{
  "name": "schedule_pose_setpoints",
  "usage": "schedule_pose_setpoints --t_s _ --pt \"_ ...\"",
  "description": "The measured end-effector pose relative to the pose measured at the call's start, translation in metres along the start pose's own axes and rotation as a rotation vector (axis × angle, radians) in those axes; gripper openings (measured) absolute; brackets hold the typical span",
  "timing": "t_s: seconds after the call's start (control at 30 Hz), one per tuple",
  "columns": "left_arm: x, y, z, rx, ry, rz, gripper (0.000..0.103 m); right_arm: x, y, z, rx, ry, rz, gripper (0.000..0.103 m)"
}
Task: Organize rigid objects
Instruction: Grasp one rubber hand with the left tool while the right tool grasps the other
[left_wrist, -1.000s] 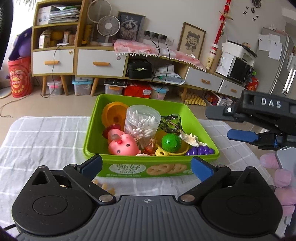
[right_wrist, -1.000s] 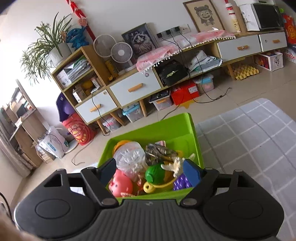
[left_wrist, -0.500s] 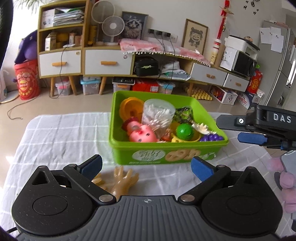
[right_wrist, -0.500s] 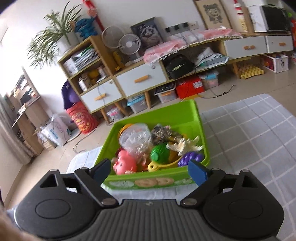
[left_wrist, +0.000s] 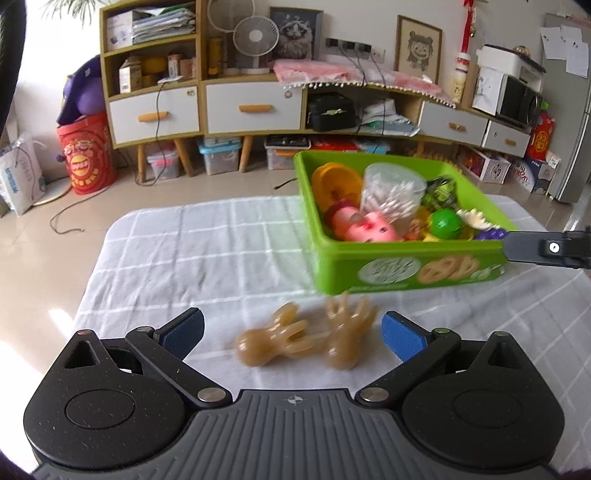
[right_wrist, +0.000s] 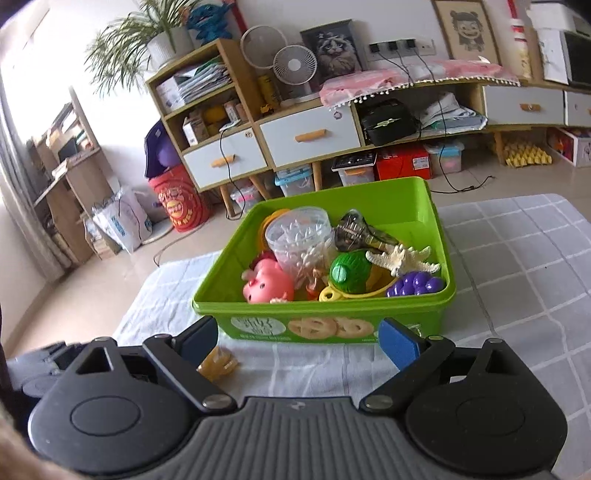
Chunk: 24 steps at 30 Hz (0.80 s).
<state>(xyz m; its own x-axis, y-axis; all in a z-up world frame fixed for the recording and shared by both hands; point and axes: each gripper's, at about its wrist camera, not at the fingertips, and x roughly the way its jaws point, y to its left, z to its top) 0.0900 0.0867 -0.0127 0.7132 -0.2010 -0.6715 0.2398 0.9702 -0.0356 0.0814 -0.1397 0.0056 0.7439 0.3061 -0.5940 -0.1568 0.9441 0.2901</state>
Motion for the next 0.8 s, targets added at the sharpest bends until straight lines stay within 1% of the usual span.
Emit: schedule_pose_setpoints --t_s 0.07,0.17,0.3,0.4,0.5,0.57,0.63,0.7,0.77,0.8 --pt "0.002 0.008 -0.003 -0.01 0.009 -0.002 0.101 0.003 0.002 -0.003 -0.018 0.007 -0.003 0.077" --pt "0.009 0.02 -0.008 -0.062 0.033 0.009 0.101 0.009 0.007 -0.007 -0.045 0.023 -0.006 0.077" --pt "0.019 0.033 -0.014 -0.192 0.066 0.018 0.101 0.018 0.016 -0.014 -0.076 0.042 -0.002 0.077" --pt "0.024 0.041 -0.015 -0.3 0.08 0.0 0.1 0.026 0.022 -0.018 -0.091 0.059 0.001 0.077" --pt "0.027 0.045 -0.016 -0.373 0.093 -0.011 0.096 0.036 0.026 -0.023 -0.09 0.075 0.006 0.077" --pt "0.029 0.046 -0.014 -0.402 0.1 -0.009 0.088 0.043 0.031 -0.026 -0.089 0.083 0.01 0.077" --pt "0.029 0.047 -0.015 -0.425 0.102 -0.005 0.084 0.049 0.035 -0.028 -0.093 0.1 0.022 0.077" --pt "0.027 0.044 -0.015 -0.417 0.096 0.0 0.077 0.056 0.04 -0.033 -0.104 0.112 0.022 0.077" --pt "0.027 0.042 -0.014 -0.414 0.092 -0.011 0.064 0.06 0.044 -0.036 -0.105 0.12 0.021 0.077" --pt "0.026 0.043 -0.014 -0.419 0.094 -0.006 0.064 0.063 0.045 -0.038 -0.096 0.126 0.023 0.077"
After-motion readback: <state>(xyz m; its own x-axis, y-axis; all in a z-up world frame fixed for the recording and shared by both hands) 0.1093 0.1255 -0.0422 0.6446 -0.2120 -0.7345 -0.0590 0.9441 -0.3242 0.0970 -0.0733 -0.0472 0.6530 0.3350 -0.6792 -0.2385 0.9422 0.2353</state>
